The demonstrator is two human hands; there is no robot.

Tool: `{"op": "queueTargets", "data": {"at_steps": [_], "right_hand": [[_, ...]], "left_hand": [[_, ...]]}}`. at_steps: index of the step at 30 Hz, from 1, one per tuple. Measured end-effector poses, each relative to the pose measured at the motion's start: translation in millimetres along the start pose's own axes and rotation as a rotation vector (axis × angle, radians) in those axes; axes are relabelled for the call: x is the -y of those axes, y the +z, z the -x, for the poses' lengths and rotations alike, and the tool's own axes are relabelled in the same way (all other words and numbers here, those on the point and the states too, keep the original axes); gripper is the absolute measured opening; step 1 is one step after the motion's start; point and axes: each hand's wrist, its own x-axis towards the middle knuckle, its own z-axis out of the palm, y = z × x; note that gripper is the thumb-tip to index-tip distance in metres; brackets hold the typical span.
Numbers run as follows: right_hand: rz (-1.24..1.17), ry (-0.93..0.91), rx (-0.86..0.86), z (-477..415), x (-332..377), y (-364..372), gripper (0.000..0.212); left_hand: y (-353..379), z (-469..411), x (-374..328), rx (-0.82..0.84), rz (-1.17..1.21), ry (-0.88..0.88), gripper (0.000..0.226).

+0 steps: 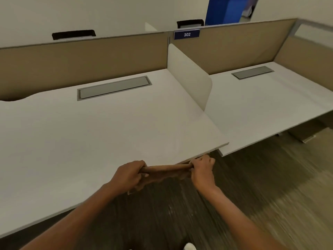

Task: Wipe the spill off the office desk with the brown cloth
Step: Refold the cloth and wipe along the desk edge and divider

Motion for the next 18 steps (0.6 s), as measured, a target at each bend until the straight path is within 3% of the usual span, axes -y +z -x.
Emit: {"op": "queueTargets", "data": {"at_steps": [6, 11, 18], "right_hand": [[-0.157, 0.191, -0.061, 36, 15, 20, 0.023], [-0.202, 0.374, -0.132, 53, 33, 39, 0.019], [-0.335, 0.639, -0.177, 42, 49, 66, 0.019]], "left_hand": [[-18, -19, 16, 0.074, 0.029, 0.095, 0.005], [-28, -35, 33, 0.185, 0.000, 0.196, 0.007], [-34, -77, 36, 0.208, -0.076, 0.269, 0.007]]}}
